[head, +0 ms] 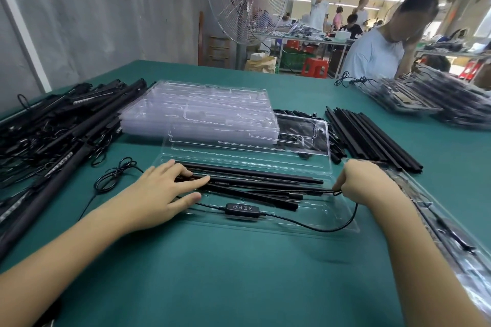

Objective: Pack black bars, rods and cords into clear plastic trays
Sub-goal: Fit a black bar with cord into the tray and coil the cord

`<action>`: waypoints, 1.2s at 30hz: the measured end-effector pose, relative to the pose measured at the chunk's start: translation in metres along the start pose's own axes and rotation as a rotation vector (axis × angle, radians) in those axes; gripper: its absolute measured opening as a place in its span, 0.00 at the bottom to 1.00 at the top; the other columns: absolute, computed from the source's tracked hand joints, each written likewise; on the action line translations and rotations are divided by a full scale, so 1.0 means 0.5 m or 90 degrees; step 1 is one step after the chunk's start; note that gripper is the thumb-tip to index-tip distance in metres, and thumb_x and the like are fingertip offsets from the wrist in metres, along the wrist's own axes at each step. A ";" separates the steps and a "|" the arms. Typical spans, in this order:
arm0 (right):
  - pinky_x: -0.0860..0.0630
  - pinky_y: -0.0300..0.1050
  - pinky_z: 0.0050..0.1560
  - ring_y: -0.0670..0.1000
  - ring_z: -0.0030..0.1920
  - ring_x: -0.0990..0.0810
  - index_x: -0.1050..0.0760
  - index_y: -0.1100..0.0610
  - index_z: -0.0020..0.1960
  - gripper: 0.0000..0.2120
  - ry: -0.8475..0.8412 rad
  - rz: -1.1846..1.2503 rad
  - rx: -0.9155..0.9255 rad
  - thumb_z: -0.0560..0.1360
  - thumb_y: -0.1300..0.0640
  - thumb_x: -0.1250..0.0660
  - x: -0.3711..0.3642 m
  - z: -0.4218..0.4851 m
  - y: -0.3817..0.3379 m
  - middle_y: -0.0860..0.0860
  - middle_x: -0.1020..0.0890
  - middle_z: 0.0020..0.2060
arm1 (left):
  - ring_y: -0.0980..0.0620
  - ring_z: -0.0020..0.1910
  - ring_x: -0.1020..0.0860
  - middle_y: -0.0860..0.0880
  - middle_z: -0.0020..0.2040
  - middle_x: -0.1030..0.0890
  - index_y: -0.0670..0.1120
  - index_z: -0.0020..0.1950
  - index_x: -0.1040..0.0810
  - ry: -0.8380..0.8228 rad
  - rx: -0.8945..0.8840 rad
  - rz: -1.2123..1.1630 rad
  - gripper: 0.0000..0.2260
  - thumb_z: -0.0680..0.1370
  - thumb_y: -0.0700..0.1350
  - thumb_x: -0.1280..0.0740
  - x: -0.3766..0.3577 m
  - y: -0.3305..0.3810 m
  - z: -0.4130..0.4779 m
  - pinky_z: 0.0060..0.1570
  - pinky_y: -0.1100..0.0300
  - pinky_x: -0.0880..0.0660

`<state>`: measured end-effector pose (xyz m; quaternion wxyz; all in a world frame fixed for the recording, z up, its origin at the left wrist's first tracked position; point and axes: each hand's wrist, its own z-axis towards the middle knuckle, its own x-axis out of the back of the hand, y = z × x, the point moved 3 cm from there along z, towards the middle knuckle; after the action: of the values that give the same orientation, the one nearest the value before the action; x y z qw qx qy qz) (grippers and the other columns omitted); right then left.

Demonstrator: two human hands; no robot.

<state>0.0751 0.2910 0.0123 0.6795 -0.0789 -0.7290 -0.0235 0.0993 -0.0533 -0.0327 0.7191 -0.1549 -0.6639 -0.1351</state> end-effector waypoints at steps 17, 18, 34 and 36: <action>0.36 0.36 0.26 0.47 0.33 0.28 0.18 0.49 0.51 0.22 -0.019 0.010 0.013 0.74 0.72 0.41 0.019 -0.015 0.004 0.54 0.20 0.58 | 0.57 0.70 0.45 0.56 0.68 0.38 0.70 0.71 0.43 -0.085 0.043 -0.106 0.33 0.68 0.70 0.65 0.030 0.009 0.027 0.70 0.56 0.47; 0.35 0.37 0.27 0.47 0.34 0.27 0.18 0.50 0.51 0.21 -0.019 0.008 0.010 0.73 0.72 0.41 0.019 -0.015 0.003 0.53 0.21 0.59 | 0.57 0.68 0.43 0.57 0.67 0.36 0.68 0.72 0.42 -0.071 0.039 -0.108 0.33 0.68 0.70 0.64 0.039 0.019 0.033 0.69 0.57 0.45; 0.34 0.42 0.35 0.54 0.34 0.32 0.39 0.58 0.33 0.12 0.082 0.021 -0.071 0.72 0.65 0.40 0.028 -0.038 -0.032 0.52 0.32 0.32 | 0.45 0.49 0.25 0.46 0.48 0.23 0.45 0.58 0.30 0.040 -0.303 -0.195 0.21 0.75 0.59 0.34 0.074 0.397 0.122 0.41 0.55 0.33; 0.35 0.41 0.33 0.54 0.34 0.32 0.39 0.58 0.33 0.12 0.077 0.019 -0.080 0.72 0.66 0.40 0.032 -0.038 -0.028 0.52 0.32 0.32 | 0.48 0.42 0.27 0.50 0.40 0.27 0.46 0.55 0.28 0.033 -0.313 -0.263 0.15 0.76 0.54 0.33 0.074 0.406 0.125 0.38 0.57 0.36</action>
<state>0.0905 0.2758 0.0308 0.7161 -0.1304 -0.6827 -0.0638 0.1264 0.1583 -0.0002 0.6342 -0.1825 -0.6102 -0.4385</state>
